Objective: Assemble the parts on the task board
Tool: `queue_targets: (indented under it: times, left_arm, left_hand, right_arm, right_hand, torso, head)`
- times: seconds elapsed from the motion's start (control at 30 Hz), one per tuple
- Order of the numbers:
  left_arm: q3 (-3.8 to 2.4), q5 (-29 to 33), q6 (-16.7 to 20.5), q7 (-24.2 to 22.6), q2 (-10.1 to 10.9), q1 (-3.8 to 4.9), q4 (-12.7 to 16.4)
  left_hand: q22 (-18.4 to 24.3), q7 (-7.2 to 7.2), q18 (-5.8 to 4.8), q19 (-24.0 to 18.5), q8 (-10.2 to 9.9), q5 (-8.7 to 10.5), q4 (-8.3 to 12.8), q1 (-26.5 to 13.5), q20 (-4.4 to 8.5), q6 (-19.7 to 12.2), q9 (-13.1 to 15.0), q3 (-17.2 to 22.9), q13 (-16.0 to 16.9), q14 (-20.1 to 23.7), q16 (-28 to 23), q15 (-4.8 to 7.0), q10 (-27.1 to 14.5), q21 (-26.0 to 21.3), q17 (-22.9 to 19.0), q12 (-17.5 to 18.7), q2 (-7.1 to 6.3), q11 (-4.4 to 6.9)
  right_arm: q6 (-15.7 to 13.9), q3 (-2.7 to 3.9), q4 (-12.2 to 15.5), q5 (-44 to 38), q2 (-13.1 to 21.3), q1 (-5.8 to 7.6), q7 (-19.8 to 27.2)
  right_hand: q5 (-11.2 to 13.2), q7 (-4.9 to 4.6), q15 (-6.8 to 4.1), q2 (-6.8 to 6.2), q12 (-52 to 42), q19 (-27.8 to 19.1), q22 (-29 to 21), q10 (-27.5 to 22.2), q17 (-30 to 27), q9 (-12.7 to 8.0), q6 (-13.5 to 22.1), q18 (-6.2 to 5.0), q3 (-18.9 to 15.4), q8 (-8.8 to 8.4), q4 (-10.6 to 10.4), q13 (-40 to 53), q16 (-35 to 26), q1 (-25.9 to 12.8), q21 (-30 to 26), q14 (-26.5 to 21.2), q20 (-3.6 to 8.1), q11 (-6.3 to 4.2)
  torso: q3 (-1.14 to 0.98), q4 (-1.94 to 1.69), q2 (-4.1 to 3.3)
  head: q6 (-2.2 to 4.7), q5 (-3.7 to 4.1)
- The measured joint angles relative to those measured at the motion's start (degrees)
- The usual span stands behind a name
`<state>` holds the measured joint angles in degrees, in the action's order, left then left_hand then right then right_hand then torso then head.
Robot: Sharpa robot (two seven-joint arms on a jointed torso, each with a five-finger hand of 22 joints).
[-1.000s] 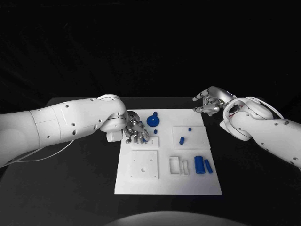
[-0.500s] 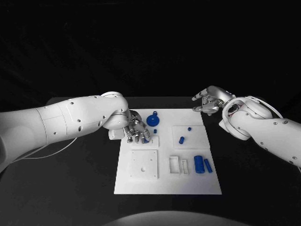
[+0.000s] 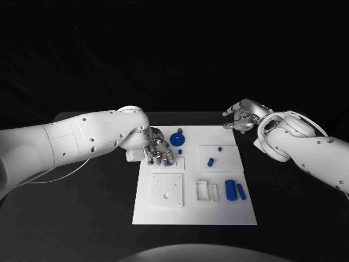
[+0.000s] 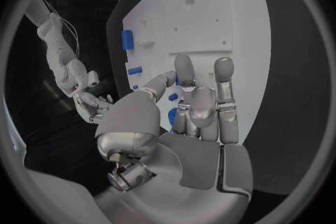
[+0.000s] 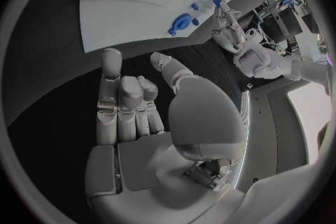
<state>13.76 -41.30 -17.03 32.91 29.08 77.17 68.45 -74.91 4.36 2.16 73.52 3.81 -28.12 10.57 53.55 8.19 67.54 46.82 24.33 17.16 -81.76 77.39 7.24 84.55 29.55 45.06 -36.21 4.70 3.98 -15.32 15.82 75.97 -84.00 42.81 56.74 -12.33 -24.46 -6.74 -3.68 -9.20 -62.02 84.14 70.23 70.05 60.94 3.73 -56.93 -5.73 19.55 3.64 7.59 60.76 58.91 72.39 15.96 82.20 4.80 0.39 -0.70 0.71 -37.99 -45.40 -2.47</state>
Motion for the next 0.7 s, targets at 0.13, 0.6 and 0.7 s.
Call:
queue_targets:
  times: [0.13,0.6,0.7]
  left_arm:
    - [0.00,-0.3,-0.1,0.0,0.1,0.00,0.0]
    - [0.00,-0.8,-0.5,0.2,0.3,0.00,-0.2]
    - [0.01,-0.8,-0.8,0.2,0.4,0.00,-0.3]
  left_hand:
    - [0.0,0.00,0.00,0.0,-0.1,0.01,0.0,0.0,0.00,0.0,0.0,0.0,0.0,0.0,0.0,0.00,0.0,0.0,0.0,0.0,0.00,0.00]
    - [0.0,0.00,0.00,0.0,-0.2,0.24,0.0,0.0,0.00,0.0,0.1,0.0,-0.2,0.0,0.0,-0.02,0.0,0.0,0.0,0.0,0.00,0.00]
    - [0.0,0.00,0.00,0.0,-0.1,0.31,0.1,0.0,0.00,0.0,0.1,-0.1,-0.2,0.0,0.0,-0.02,0.0,0.0,0.0,0.0,0.00,0.00]
  right_arm:
    - [0.0,0.00,0.0,0.0,0.0,0.00,0.0]
    - [0.0,0.00,-0.1,0.0,0.0,0.00,0.0]
    - [0.0,0.00,-0.1,0.0,0.0,0.00,0.0]
  right_hand:
    - [0.0,0.00,0.00,0.00,0.0,0.0,0.0,0.0,0.0,0.0,0.0,0.00,0.0,0.00,0.0,0.0,0.0,0.0,0.0,0.0,0.00,0.00]
    - [0.0,-0.01,0.00,0.00,0.0,0.0,0.0,0.0,0.0,0.0,0.0,0.00,0.0,0.00,0.0,0.0,0.0,0.0,0.0,0.0,0.00,-0.03]
    - [0.0,-0.01,0.00,0.00,0.0,0.0,0.0,-0.1,0.0,0.0,0.0,0.00,0.0,0.00,0.0,0.0,0.0,0.0,0.0,0.0,0.00,-0.10]
  torso:
    - [0.00,-0.01,0.01]
    - [-0.03,-0.02,0.03]
    - [-0.03,-0.02,0.03]
  head:
    - [-0.02,0.05]
    - [-0.08,0.14]
    - [-0.07,0.13]
